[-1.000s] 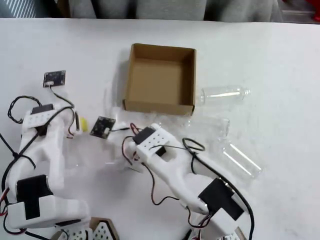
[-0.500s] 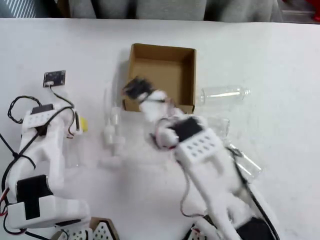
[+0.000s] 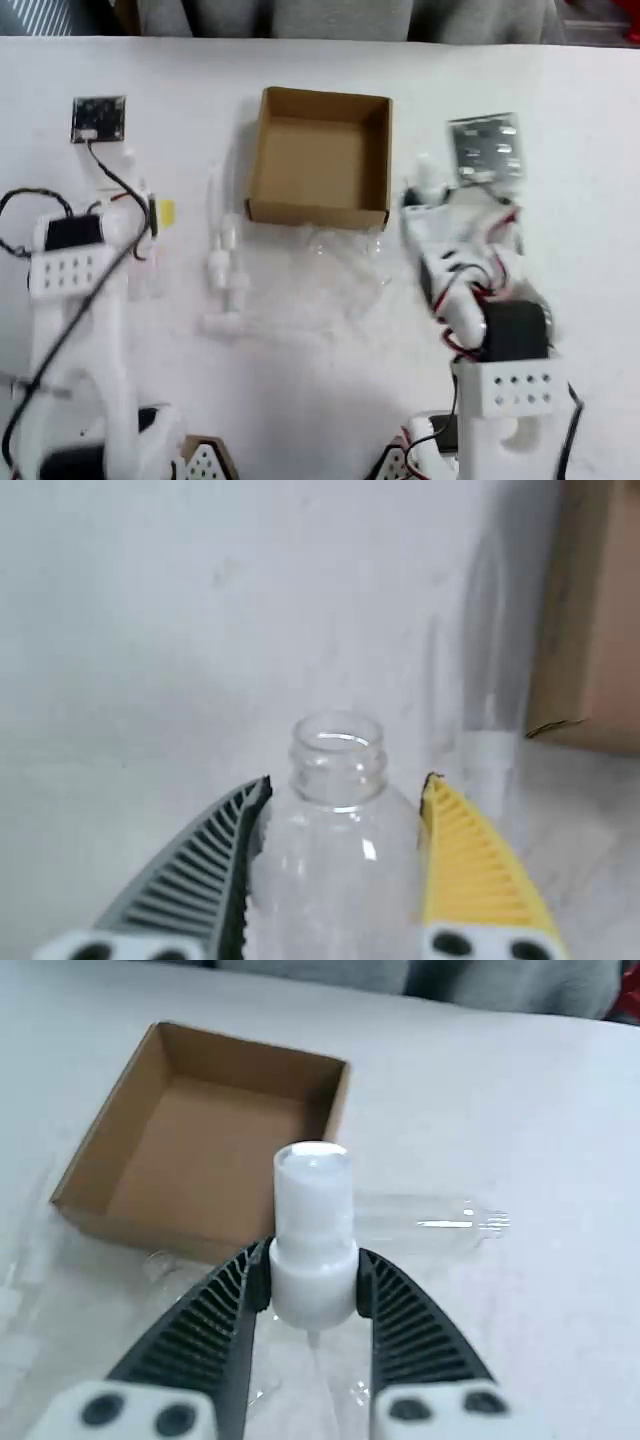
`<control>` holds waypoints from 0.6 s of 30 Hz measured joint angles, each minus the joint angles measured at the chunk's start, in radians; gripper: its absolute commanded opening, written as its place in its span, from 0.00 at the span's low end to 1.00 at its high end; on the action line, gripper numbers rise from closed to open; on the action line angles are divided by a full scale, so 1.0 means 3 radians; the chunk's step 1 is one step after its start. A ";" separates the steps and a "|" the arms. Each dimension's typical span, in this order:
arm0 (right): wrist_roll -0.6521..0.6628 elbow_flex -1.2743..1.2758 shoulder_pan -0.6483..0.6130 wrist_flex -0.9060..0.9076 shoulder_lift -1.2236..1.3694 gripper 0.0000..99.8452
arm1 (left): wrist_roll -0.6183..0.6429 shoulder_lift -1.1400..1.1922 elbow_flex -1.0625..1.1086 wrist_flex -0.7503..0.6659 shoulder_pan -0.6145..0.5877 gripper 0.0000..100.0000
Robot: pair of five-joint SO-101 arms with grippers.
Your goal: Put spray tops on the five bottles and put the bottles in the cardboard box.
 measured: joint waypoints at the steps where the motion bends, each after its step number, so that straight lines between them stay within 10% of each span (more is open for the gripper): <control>1: -0.0005 0.0000 0.0107 -0.0041 -0.0036 0.02 | 0.0000 -0.0199 0.0005 0.0000 0.0092 0.02; 8: -0.0128 0.0000 0.0665 -0.0639 -0.0102 0.02 | 0.0000 -0.1412 0.0384 -0.0179 0.1002 0.02; 18: -0.1054 -0.0435 0.0921 -0.0890 -0.0143 0.02 | -0.0005 -0.2777 0.2076 -0.1846 0.1908 0.02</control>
